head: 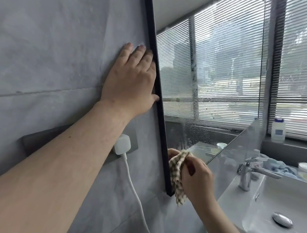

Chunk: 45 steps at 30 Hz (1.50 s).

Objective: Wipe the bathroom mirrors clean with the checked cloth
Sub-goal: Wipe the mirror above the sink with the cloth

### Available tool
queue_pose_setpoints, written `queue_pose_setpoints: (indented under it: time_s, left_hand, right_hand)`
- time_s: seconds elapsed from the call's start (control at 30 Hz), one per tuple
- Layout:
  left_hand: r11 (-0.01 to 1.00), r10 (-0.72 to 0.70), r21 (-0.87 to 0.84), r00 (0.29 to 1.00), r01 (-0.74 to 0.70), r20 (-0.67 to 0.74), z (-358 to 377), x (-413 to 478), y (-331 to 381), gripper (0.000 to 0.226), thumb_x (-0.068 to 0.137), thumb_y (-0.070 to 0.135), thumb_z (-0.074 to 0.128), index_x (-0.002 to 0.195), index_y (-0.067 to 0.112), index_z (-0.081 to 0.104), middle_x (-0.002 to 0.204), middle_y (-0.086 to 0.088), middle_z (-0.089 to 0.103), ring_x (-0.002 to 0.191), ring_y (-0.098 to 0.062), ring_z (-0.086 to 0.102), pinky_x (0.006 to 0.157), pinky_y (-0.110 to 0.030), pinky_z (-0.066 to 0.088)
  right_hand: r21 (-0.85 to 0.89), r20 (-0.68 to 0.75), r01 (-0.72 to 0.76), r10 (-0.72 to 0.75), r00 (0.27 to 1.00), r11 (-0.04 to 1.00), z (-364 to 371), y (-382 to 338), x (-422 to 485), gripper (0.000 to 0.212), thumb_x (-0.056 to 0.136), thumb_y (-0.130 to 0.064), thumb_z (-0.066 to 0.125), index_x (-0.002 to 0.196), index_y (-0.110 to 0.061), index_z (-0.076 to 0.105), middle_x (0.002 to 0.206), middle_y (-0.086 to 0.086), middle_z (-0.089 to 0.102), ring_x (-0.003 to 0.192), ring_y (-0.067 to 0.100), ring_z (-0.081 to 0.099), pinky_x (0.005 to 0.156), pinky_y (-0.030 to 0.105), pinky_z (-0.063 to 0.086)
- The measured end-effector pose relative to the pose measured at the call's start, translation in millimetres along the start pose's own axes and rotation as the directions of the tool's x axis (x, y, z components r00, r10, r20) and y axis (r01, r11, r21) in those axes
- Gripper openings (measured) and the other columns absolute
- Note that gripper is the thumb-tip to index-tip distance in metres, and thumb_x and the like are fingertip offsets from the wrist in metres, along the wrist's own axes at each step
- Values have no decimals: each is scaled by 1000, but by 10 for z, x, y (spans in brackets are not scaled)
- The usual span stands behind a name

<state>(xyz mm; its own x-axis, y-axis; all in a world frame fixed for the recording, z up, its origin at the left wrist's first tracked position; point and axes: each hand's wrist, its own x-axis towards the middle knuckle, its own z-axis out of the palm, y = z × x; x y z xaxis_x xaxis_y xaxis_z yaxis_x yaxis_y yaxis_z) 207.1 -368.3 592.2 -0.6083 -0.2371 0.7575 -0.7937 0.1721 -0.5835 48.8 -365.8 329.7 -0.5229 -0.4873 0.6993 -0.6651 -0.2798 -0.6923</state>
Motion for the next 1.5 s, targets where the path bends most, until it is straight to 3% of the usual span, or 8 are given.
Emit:
queue_pose_setpoints:
  time_s: [0.1, 0.27, 0.4, 0.5, 0.63, 0.8, 1.03, 1.5]
  left_hand:
    - [1000, 0, -2, 1000, 0, -9, 9, -7, 0, 89, 80, 62, 66, 140, 0, 48, 154, -16, 41, 148, -32, 28, 123, -50, 10]
    - [1000, -1, -7, 1000, 1, -18, 8, -6, -4, 89, 79, 62, 65, 140, 0, 48, 153, -16, 42, 147, -32, 29, 123, -51, 11]
    - [1000, -3, -11, 1000, 3, -17, 6, -7, -12, 91, 80, 63, 65, 142, 0, 46, 154, -16, 40, 148, -31, 28, 123, -50, 10]
    - [1000, -3, -12, 1000, 3, -16, 1, -8, -15, 90, 80, 63, 65, 143, 1, 46, 155, -15, 40, 148, -31, 28, 123, -49, 10]
    - [1000, -1, 2, 1000, 1, 0, -6, -10, -8, 90, 81, 63, 63, 144, 2, 45, 156, -15, 39, 149, -30, 26, 124, -49, 11]
    - [1000, -8, 18, 1000, 8, 13, -10, -11, 5, 89, 83, 62, 62, 145, 3, 43, 156, -14, 37, 149, -30, 25, 123, -50, 10]
    - [1000, -24, 2, 1000, 24, 10, -4, 5, 17, 87, 80, 57, 67, 142, 0, 47, 154, -16, 41, 147, -32, 28, 123, -51, 11]
    - [999, -32, 12, 999, 32, 32, -35, -3, 31, 91, 81, 61, 64, 147, 2, 41, 157, -14, 37, 149, -30, 24, 124, -49, 8]
  right_hand:
    - [89, 66, 38, -44, 997, 995, -69, 45, -41, 29, 74, -1, 80, 97, -18, 75, 90, -21, 59, 83, 19, 65, 76, 26, 47]
    - [172, 118, 62, -83, 990, 983, -80, 73, -131, 55, 77, -10, 81, 119, -41, 65, 127, -37, 48, 120, 4, 54, 101, 12, 37]
    - [103, 115, 96, -108, 988, 990, 118, 143, -175, 61, 96, -31, 47, 153, -15, 31, 162, -6, 23, 149, 0, 14, 121, 24, 14]
    - [106, 103, 89, -100, 990, 990, 272, 68, -210, 59, 101, -31, 28, 153, -11, 10, 164, 4, 11, 151, 2, 0, 120, 17, 0]
    - [116, 78, 100, -110, 991, 988, 463, 94, -441, 60, 101, -29, 23, 155, -6, 8, 165, -3, 2, 153, 12, 1, 123, 28, 2]
    - [221, 147, 2, -36, 988, 975, 398, -236, -180, 65, 94, -47, 12, 151, -23, -7, 163, -9, -10, 150, 3, -12, 125, 40, 0]
    - [91, 135, 119, -130, 982, 989, 301, -972, 504, 71, 91, -56, 10, 147, -24, -20, 158, -11, -25, 145, 0, -27, 120, 26, -17]
    - [6, 222, -142, 138, 965, 990, 504, -106, -659, 84, 90, -63, 9, 152, -13, -16, 153, -17, -37, 146, 3, -27, 118, 22, -19]
